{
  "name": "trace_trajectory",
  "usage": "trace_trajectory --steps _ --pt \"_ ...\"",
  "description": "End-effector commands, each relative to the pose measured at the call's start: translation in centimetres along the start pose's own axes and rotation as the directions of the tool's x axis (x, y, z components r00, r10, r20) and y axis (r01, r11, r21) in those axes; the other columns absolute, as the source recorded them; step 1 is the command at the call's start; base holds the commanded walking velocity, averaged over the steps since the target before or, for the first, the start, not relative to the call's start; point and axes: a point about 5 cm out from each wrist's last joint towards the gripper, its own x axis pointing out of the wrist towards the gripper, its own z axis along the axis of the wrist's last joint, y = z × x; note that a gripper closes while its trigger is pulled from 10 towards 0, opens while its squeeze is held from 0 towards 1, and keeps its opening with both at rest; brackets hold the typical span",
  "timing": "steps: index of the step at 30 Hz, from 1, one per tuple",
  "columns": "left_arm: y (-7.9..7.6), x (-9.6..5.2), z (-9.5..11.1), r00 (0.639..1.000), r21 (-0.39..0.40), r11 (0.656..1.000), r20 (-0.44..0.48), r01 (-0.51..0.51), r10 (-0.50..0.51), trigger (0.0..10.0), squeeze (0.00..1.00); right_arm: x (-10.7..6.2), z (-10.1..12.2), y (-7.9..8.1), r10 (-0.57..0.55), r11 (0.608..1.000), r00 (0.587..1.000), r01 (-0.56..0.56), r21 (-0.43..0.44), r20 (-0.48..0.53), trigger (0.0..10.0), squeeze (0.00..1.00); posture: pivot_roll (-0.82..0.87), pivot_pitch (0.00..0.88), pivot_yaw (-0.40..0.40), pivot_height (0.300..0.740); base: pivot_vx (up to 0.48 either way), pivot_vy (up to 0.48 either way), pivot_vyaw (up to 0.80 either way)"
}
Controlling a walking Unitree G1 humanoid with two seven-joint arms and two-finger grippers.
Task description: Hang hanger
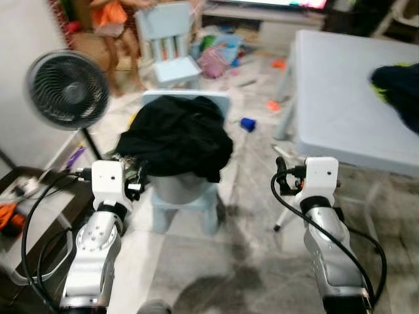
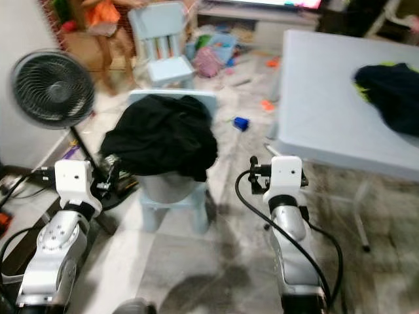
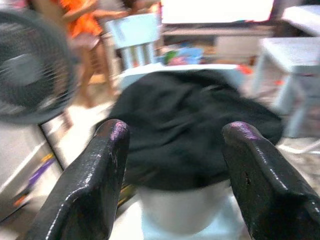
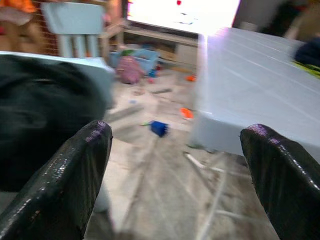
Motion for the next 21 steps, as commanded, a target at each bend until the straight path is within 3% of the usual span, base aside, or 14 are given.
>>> trace_trajectory --steps 1,15,19,21 --pt "-0.9 0.1 0.1 0.999 -0.014 0.999 -0.002 0.036 -0.036 10.0 0.0 0.0 -0.2 -0.8 -0.029 0.999 1.0 0.029 -0.014 -0.006 10.0 0.0 0.03 0.046 -0.031 0.74 0.454 0.0 0.0" --pt "-0.7 0.2 -0.1 1.0 -0.012 1.0 -0.03 0.005 -0.005 10.0 0.0 0.3 -0.1 -0.6 -0.026 1.0 1.0 0.026 -0.015 -0.002 10.0 0.0 0.03 0.045 -0.035 0.74 0.441 0.0 0.0" --pt "0.1 0.3 -0.5 0.993 -0.055 0.995 -0.09 -0.079 0.074 10.0 0.0 0.3 -0.1 -0.6 -0.026 1.0 1.0 0.026 -0.015 -0.003 10.0 0.0 0.03 0.047 -0.035 0.74 0.0 0.0 0.0" --pt "0.7 0.5 -0.7 0.989 -0.007 0.995 -0.11 -0.101 0.1 10.0 0.0 0.3 -0.2 -0.6 -0.026 1.0 1.0 0.026 -0.015 -0.005 10.0 0.0 0.03 0.047 -0.035 0.74 0.0 0.0 0.0"
